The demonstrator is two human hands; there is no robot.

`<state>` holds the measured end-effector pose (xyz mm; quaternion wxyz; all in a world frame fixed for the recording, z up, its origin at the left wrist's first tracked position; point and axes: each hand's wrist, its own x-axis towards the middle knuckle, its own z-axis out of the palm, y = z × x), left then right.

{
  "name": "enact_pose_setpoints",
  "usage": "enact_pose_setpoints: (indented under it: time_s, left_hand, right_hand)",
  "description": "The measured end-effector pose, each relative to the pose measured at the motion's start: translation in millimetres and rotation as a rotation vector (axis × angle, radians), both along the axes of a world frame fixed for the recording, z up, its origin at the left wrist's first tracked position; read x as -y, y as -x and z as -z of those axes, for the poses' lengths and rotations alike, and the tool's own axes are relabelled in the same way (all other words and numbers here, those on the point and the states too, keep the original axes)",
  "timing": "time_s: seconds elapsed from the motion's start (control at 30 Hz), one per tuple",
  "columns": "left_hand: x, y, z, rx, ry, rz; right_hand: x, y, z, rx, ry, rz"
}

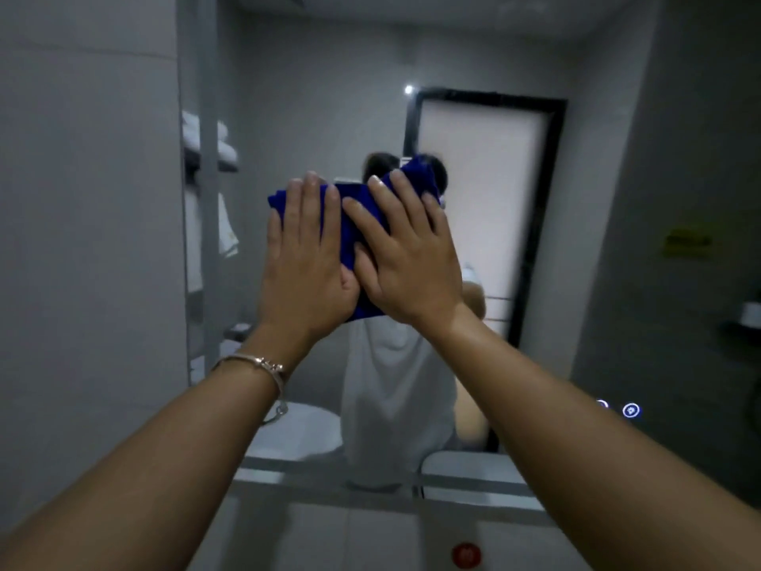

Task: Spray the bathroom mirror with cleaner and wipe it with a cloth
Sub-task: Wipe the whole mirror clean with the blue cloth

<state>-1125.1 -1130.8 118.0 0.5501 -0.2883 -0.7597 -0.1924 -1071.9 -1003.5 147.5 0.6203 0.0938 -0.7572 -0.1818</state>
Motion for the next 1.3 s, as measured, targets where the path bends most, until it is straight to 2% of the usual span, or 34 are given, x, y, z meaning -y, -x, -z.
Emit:
enact_pose_setpoints:
  time_s: [0.4, 0.63, 0.93, 1.3]
  left_hand:
    - [-42.8, -36.0, 149.9, 0.017, 0.134, -0.023]
    - [-80.9, -65.9, 227.2, 0.077, 0.174, 0.046]
    - [-143.5, -107.2, 258.7, 0.206, 0.177, 0.031]
    - [-275.9, -186.7, 256.5, 0.228, 0.218, 0.004]
  right_hand:
    - [-54.1, -34.5, 155.7, 0.066, 0.001, 0.03]
    - [-98.9, -62.3, 237.6, 0.099, -0.012, 0.061]
    - [-163.2, -101.0, 261.0, 0.168, -0.07, 0.03]
    - [-302.4, -181.8, 255.3, 0.189, -0.139, 0.069]
